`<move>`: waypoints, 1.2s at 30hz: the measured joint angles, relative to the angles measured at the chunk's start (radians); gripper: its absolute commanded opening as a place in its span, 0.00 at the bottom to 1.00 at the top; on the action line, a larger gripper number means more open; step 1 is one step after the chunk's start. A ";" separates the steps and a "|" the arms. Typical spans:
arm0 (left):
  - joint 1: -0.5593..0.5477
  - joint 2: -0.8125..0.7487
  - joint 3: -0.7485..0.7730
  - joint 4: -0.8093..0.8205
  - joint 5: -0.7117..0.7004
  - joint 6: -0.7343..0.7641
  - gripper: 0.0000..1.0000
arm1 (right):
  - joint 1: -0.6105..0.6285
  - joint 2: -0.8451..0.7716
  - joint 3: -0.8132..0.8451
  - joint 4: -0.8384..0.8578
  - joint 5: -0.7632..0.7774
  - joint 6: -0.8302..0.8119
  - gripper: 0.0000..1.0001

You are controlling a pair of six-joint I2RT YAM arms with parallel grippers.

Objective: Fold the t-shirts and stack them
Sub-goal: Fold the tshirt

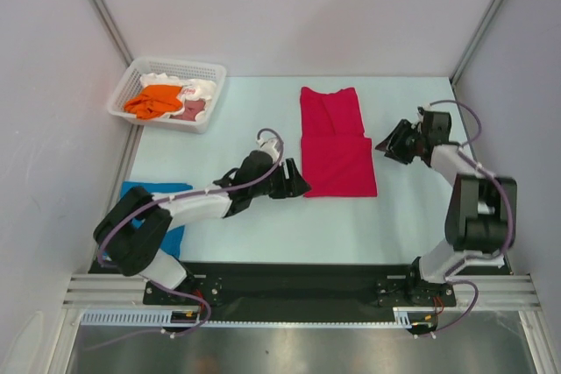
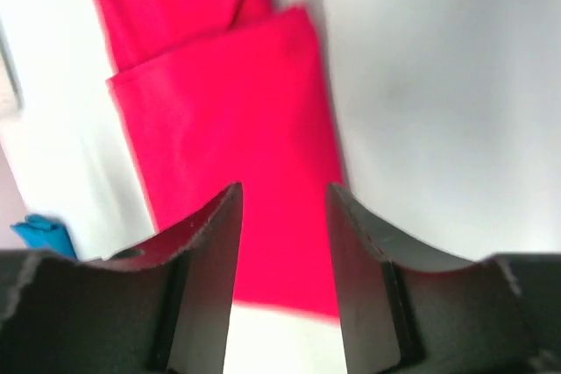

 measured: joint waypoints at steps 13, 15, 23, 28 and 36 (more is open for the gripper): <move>-0.095 0.116 -0.261 0.404 -0.159 -0.655 0.65 | -0.014 -0.600 -0.721 0.177 -0.005 0.283 0.66; -0.107 0.140 -0.257 0.418 -0.193 -0.745 0.62 | -0.004 -0.602 -0.753 0.223 0.011 0.334 0.64; -0.142 0.204 -0.237 0.436 -0.333 -1.082 0.58 | 0.074 -0.594 -0.841 0.424 0.150 0.537 0.57; -0.143 0.258 -0.212 0.465 -0.363 -1.196 0.54 | 0.096 -0.547 -0.864 0.521 0.209 0.625 0.51; -0.143 0.280 -0.201 0.469 -0.383 -1.239 0.47 | 0.125 -0.439 -0.871 0.660 0.235 0.702 0.43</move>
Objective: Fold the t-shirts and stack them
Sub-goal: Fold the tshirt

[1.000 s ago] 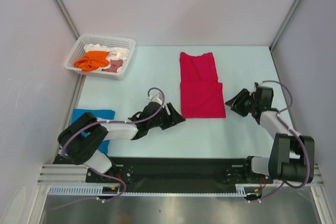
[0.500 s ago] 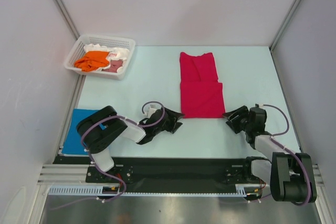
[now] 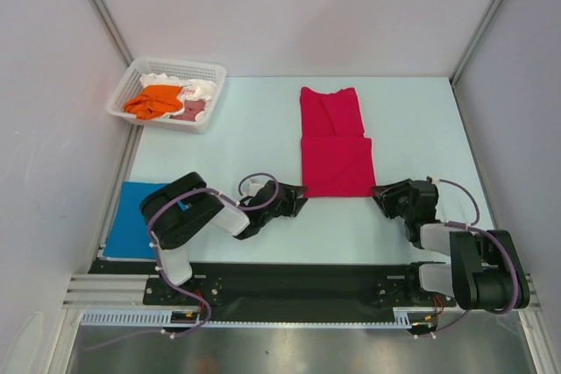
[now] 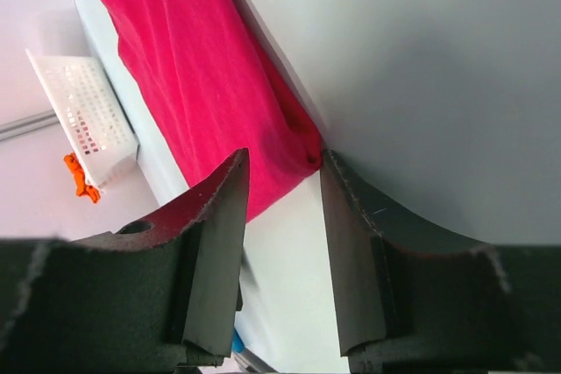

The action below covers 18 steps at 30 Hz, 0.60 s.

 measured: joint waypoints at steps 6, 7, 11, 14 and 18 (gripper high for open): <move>0.000 0.009 0.001 0.003 -0.012 -0.009 0.42 | 0.026 -0.003 0.000 -0.006 0.007 0.016 0.44; 0.000 0.014 0.003 0.007 -0.013 -0.011 0.39 | 0.029 -0.010 0.000 -0.013 0.011 0.016 0.43; 0.000 0.050 0.003 0.040 -0.015 -0.016 0.00 | 0.024 -0.006 0.000 -0.026 0.018 0.001 0.04; 0.001 0.055 -0.005 0.063 -0.015 0.003 0.00 | 0.002 0.030 0.002 -0.023 -0.006 -0.005 0.00; -0.001 0.035 -0.016 0.056 -0.006 0.078 0.00 | -0.031 0.006 0.011 -0.074 -0.057 -0.050 0.00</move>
